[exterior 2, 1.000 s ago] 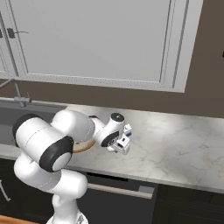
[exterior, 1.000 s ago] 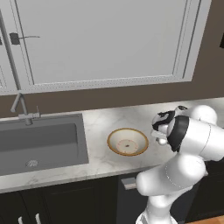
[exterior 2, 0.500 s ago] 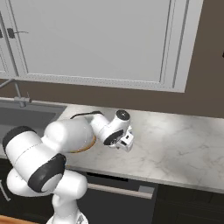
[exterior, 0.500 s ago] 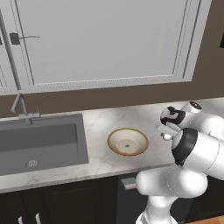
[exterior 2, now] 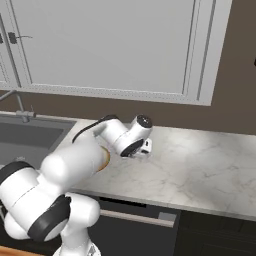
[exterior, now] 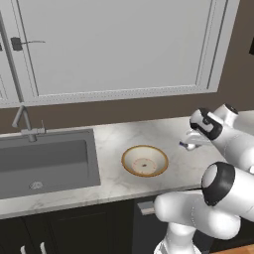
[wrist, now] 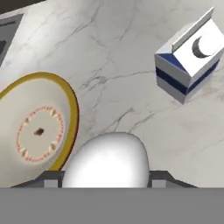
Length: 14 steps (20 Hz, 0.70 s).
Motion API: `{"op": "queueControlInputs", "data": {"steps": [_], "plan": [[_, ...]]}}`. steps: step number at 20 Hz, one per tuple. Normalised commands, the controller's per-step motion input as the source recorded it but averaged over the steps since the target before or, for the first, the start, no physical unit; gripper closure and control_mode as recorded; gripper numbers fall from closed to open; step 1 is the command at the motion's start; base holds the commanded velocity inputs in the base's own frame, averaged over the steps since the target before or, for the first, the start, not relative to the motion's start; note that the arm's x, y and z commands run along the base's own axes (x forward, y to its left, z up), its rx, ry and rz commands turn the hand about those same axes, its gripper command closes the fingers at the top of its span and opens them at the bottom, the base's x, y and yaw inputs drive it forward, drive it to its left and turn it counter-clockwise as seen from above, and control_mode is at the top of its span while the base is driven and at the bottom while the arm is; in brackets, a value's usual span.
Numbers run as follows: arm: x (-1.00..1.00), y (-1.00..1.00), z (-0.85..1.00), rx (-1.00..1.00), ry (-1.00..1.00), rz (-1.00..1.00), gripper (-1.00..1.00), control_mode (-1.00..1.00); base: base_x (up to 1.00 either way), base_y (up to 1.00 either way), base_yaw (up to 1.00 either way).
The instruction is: Gather the eggs and milk located in the vicinity of the sink area and place them right next to the bowl.
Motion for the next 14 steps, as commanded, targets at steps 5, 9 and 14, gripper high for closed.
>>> {"op": "queueControlInputs", "data": {"steps": [5,9,14], "plan": [[0.0,0.01,0.11,0.0,-0.12,0.55,1.0,-1.0,0.0,0.0,0.0],[0.0,0.1,0.0,-0.06,-0.1,0.52,1.0,-1.0,0.0,0.0,0.0],[-0.09,0.15,0.0,-0.13,-0.07,0.43,1.0,-1.0,0.0,0.0,0.0]]}}
